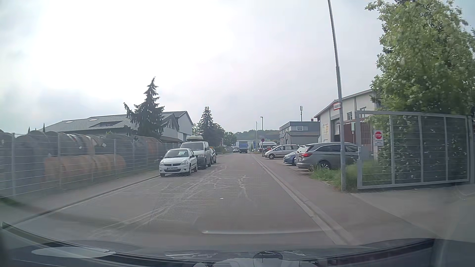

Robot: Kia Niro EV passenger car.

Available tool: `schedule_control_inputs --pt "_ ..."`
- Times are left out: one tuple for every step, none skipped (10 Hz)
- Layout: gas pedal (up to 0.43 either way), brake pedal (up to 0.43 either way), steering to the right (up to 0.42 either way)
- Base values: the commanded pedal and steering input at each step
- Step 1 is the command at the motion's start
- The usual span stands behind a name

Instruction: Follow the waypoints while adhering to traffic rules and regulations

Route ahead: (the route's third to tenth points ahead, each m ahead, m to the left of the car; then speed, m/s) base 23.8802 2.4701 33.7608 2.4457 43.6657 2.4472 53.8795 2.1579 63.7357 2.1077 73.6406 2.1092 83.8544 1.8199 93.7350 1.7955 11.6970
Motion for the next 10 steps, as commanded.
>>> schedule_control_inputs --pt "0.098 0.000 -0.001" --pt "0.098 0.000 -0.002" --pt "0.098 0.000 -0.001" --pt "0.087 0.000 -0.001" --pt "0.079 0.000 -0.002" --pt "0.079 0.000 -0.002" --pt "0.079 0.000 -0.002" --pt "0.079 0.000 -0.002" --pt "0.079 0.000 -0.002" --pt "0.067 0.000 -0.002"
